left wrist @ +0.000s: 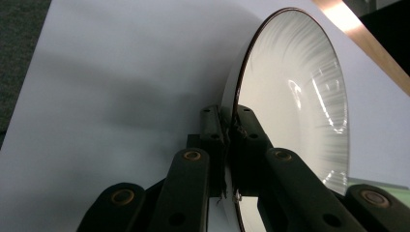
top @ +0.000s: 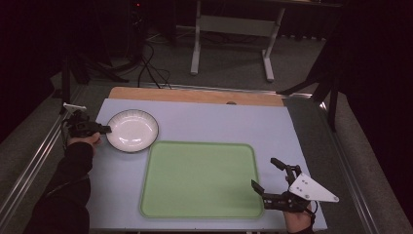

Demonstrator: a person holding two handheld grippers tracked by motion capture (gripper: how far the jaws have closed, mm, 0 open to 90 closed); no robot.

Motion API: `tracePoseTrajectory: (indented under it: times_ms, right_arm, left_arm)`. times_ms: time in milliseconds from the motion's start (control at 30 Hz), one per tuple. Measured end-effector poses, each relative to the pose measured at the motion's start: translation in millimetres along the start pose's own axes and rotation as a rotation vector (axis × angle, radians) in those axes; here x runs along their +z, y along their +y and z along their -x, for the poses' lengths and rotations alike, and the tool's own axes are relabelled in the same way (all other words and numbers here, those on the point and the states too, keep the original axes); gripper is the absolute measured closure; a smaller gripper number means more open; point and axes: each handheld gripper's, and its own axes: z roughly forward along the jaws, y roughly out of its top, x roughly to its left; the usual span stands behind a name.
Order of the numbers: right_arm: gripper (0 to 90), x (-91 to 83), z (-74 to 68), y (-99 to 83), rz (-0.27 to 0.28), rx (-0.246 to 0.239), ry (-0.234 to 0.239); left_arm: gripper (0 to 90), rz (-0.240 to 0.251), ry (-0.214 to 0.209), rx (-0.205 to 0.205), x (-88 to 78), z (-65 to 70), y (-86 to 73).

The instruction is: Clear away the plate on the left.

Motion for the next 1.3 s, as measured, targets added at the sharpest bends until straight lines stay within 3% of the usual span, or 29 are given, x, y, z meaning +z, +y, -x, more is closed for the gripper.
tracePoseTrajectory:
  times_ms: [167,367,500,933,1300]
  right_arm:
    - [11.5,-0.6,1.1,-0.3,0.004,0.001,-0.004]
    - [11.5,-0.5,0.2,0.3,0.001,-0.003,-0.005]
    - [11.5,-1.0,0.4,0.5,0.006,-0.001,-0.008]
    - [11.5,-1.2,0.5,0.4,0.005,0.001,-0.013]
    - [11.5,-1.0,0.1,0.9,0.006,0.001,-0.014]
  left_arm:
    - [85.5,0.008,-0.030,0.008,-6.5,4.9,0.9]
    - [85.5,0.019,-0.046,0.053,-16.4,21.6,3.9]
    - [85.5,0.014,-0.088,0.060,-21.9,28.0,4.5]
    - [85.4,0.016,-0.140,0.103,-39.8,53.6,-1.0]
    - [85.3,-0.008,-0.192,0.171,-46.0,76.4,-10.5]
